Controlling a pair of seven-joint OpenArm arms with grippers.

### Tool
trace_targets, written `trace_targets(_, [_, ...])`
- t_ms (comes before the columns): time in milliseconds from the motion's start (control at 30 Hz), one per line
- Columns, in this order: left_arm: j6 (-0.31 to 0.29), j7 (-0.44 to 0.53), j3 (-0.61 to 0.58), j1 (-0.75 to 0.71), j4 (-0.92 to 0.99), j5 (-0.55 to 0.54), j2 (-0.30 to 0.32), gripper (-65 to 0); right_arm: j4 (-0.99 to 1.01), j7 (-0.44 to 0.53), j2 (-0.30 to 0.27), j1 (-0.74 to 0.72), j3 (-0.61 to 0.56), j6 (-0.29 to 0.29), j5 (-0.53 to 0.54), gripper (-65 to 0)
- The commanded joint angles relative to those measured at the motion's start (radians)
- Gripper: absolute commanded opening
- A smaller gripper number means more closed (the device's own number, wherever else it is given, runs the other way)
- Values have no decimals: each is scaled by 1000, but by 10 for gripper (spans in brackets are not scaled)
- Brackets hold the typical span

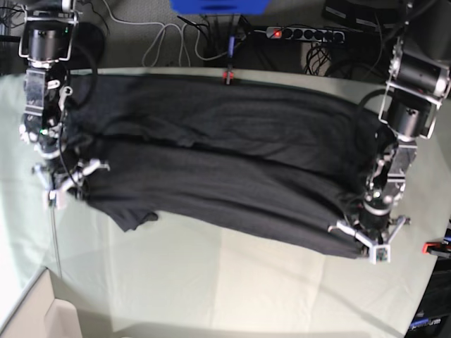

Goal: Layout the t-shirt on the table in an organized manner, then fold the t-shirt properly
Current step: 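Grasp the folded shirt edge with both grippers and fold it again toward the robot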

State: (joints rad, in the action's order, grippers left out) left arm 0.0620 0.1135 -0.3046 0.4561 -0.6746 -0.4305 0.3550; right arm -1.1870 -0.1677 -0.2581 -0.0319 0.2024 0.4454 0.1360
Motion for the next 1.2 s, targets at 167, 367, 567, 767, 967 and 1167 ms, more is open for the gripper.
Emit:
trace_targets(167, [6, 33, 5, 28, -107, 2, 19, -646, -215, 29, -17, 80, 7, 0, 11, -650])
trace_targets(367, [6, 33, 95, -50, -221, 3, 45, -646, -360, 29, -4, 194, 58, 0, 15, -650])
trace_targets(567, [2, 33, 215, -159, -291, 11, 43, -646, -446, 35, 46, 278, 128, 2, 17, -650])
trace_targets(767, [2, 35, 269, -230, -317, 5, 43, -646, -525, 40, 53, 378, 128, 2, 17, -650])
trace_targets(967, [0, 33, 319, -362, -454, 11, 46, -646, -561, 40, 53, 455, 128, 2, 17, -650])
trace_targets(1167, [-1, 33, 370, -475, -477, 11, 48, -646, -555, 41, 53, 502, 128, 2, 17, -650])
